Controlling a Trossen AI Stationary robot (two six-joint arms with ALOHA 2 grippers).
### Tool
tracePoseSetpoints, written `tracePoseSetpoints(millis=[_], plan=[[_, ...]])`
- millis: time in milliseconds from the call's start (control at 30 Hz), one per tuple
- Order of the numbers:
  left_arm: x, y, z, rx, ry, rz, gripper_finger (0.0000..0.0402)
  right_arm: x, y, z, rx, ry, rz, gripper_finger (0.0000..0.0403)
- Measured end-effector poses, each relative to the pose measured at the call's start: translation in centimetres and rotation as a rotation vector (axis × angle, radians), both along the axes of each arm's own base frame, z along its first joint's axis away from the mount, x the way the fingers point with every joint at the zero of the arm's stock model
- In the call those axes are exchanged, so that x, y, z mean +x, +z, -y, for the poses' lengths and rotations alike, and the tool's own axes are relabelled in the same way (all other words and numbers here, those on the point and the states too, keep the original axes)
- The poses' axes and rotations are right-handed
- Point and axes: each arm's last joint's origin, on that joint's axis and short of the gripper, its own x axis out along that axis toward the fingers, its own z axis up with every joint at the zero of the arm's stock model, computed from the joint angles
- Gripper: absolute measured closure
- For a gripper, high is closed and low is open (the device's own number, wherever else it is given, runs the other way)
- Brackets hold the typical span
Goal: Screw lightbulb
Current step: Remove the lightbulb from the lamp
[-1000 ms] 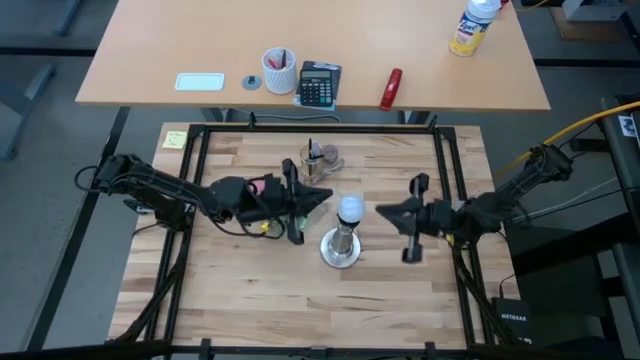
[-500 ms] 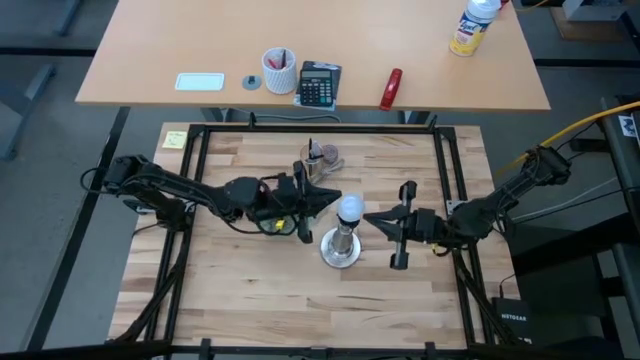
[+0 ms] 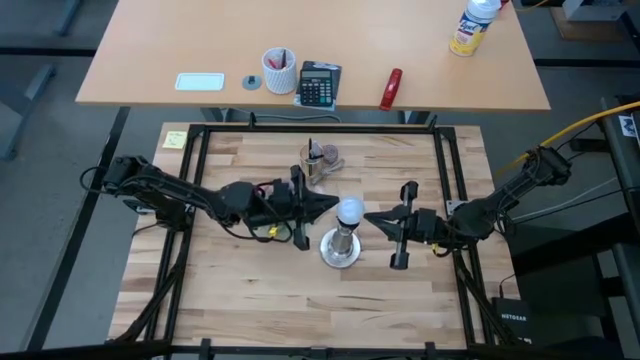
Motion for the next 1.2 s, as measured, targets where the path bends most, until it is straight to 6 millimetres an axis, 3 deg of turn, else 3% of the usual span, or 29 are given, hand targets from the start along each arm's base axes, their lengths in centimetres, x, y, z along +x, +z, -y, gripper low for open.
tracePoseSetpoints(millis=[500,933,1200], plan=[[-0.1,0.0,0.3,0.001,-0.018,-0.007,0.04,0.5,0.0,1.0,0.0,-0.054,-0.002,0.0386],[-0.3,-0.1,1.5,0.032,-0.049,-0.005,0.04,1.6,-0.1,3.1,0.003,-0.079,-0.003,0.0386],[-0.6,0.7,1.3,0.057,-0.012,0.069,0.04,-0.3,1.4,3.2,-0.012,-0.061,0.048,0.0386]])
